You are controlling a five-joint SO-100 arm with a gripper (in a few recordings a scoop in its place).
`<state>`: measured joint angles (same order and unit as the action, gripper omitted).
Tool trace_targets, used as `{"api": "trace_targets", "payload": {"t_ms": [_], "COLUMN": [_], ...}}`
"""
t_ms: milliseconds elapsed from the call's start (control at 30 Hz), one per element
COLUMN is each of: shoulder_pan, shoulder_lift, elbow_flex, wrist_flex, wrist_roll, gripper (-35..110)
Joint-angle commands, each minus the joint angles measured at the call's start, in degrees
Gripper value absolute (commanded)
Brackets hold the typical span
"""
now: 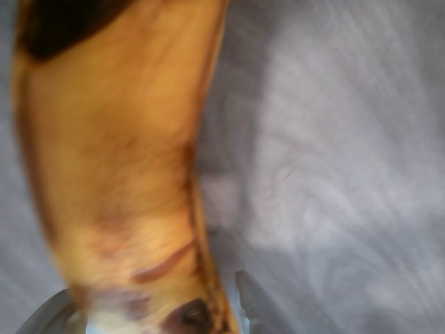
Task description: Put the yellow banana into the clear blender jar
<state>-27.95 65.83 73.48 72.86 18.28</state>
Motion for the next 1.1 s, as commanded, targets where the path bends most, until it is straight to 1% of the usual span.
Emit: {"api": "trace_targets", "payload": {"t_ms": [0, 433, 533, 767, 1067], "shoulder_pan": [0.09, -1.23, -1.67, -1.76, -1.85], "shoulder_lift": [-0.70, -2.81, -2.90, -2.90, -3.08], "elbow_flex": [-3.25, -4.31, -4.57, -5.01, -5.01], "wrist_flex": [0.00, -0.18, -0.18, 0.35, 0.53], "wrist_roll": [-0.70, -1.58, -1.58, -1.93, -2.02], "gripper": [26, 24, 22, 10, 10]}}
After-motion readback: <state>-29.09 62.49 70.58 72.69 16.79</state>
